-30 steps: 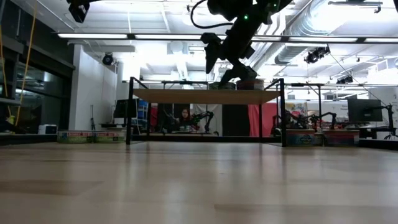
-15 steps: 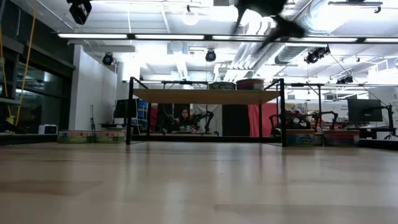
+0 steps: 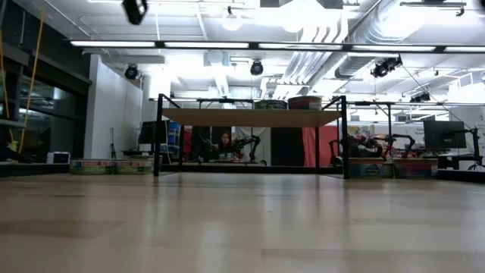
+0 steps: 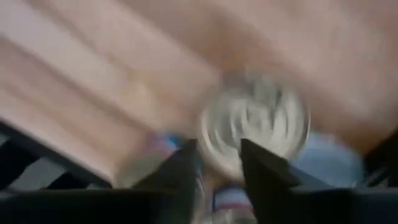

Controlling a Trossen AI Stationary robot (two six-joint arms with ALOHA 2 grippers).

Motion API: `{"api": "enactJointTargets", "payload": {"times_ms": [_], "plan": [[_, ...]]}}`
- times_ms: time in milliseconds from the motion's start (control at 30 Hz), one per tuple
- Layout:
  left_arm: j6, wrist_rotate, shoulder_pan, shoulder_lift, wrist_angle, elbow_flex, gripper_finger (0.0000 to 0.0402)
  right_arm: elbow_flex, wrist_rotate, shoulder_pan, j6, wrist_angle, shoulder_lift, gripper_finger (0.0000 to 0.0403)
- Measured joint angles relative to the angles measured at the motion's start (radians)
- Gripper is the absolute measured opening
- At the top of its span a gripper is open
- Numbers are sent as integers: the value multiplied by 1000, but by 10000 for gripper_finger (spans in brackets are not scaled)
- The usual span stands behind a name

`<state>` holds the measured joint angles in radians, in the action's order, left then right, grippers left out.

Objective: Stack canned seafood by type on shelf
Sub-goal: Stack the green tuna can on top of the green tuna can on the shelf

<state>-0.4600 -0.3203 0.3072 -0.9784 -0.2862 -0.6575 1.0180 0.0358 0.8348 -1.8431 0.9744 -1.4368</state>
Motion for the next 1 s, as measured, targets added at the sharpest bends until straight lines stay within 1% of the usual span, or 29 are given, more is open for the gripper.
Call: {"api": "enactJointTargets", "payload": {"times_ms": [33,67,100,133,200,300,400,500,567,667,733,800,900,1000], "plan": [[-3,-3,14,-43,-55,0,0,-42,-4,41,-58,-48,24,39],[-9,-5,29,-86,-99,0,0,-84,-14,75,-106,-88,47,20],[-10,-6,44,-131,-137,0,0,-119,-29,102,-145,-110,68,12],[-10,-9,58,-172,-168,-1,0,-150,-39,122,-178,-120,90,14],[-15,-28,91,-245,-167,-21,0,-194,-62,132,-198,-119,124,15],[-35,-50,132,-337,-89,-103,0,-235,-122,115,-134,-122,144,3],[-19,-51,163,-404,88,-213,0,-261,-127,79,-66,-143,142,3],[1,-66,175,-428,290,-320,0,-269,-119,55,7,-172,141,1],[2,-123,171,-410,434,-392,0,-264,-144,47,23,-171,141,1],[24,-263,145,-352,637,-496,0,-233,-215,32,47,-179,141,0],[28,-334,118,-309,777,-539,0,-214,-253,12,62,-178,141,0],[-17,-365,86,-267,883,-552,0,-195,-274,-13,74,-185,141,0],[-146,-366,45,-214,1047,-551,0,-177,-295,-53,101,-200,141,0],[-264,-366,27,-190,1237,-551,0,-162,-312,-93,122,-221,141,0]]}}
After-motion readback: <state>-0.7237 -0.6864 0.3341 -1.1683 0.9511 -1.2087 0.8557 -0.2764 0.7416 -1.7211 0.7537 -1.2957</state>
